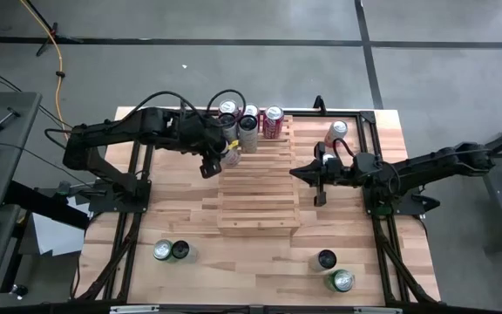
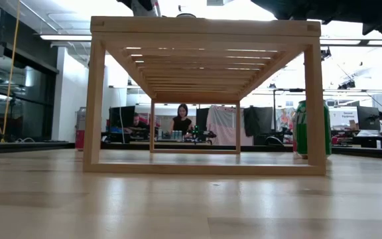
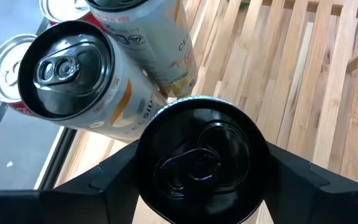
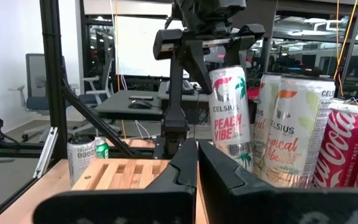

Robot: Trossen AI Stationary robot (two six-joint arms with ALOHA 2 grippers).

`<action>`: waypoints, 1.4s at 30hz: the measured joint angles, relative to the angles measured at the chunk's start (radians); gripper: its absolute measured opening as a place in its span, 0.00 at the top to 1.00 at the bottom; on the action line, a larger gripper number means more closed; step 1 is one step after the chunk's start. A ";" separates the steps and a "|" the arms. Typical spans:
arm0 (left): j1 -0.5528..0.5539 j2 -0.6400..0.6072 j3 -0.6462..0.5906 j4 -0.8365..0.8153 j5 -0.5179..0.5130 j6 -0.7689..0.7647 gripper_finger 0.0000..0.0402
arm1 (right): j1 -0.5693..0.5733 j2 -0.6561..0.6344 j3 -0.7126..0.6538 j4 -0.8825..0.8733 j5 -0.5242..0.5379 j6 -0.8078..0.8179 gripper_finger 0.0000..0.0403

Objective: Place canned beverage on shelf
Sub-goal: Align the bottom left peach vibe celsius soda can with the other tropical celsius soda can on the shelf

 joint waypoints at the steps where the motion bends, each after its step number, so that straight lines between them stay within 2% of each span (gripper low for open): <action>1: 0.000 -0.002 0.000 0.000 0.000 -0.004 0.35 | 0.000 0.000 0.000 -0.003 0.000 0.000 1.00; 9: 0.001 -0.007 0.043 -0.021 0.017 -0.024 0.29 | 0.000 0.000 0.000 -0.010 0.000 0.000 1.00; 42: 0.000 0.015 0.048 0.055 -0.012 -0.007 0.28 | 0.000 0.000 0.000 -0.010 0.000 0.000 1.00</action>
